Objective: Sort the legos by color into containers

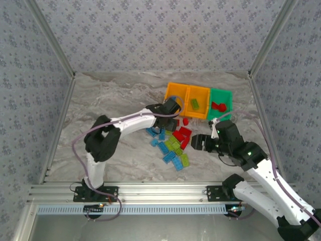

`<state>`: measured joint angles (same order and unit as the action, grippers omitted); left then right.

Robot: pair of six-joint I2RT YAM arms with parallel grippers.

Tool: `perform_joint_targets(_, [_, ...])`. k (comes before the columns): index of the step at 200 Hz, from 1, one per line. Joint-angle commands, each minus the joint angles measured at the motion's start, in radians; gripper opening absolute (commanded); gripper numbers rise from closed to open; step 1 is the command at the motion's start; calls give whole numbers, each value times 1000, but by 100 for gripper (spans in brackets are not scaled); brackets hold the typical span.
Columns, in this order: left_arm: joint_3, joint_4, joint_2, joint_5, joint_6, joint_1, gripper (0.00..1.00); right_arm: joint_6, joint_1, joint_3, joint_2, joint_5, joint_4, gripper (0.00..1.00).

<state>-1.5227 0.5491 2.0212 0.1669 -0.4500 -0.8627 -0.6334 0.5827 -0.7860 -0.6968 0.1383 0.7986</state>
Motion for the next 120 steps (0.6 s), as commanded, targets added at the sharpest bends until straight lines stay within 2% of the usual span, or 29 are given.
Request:
perform_joint_targets(1, [-83,50,70,-34,37,0,62,-56,18,19,19,-54,101,77])
perform_joint_targets(27, [-117,52,127,-40,39,7,54,-69,28,15,22,-52,112,77])
perform_joint_targets(73, [-118,55,138,-54,34,9,32,-92,49,18,43,-66,118,78])
perform_joint_targets(99, [-102,57,73,-71,32,9,23,-118,59,21,74,-86,111,78])
perform_joint_targets(120, [-94,58,-26,-78,24,4,22,-140,62,21,120,-118,96,78])
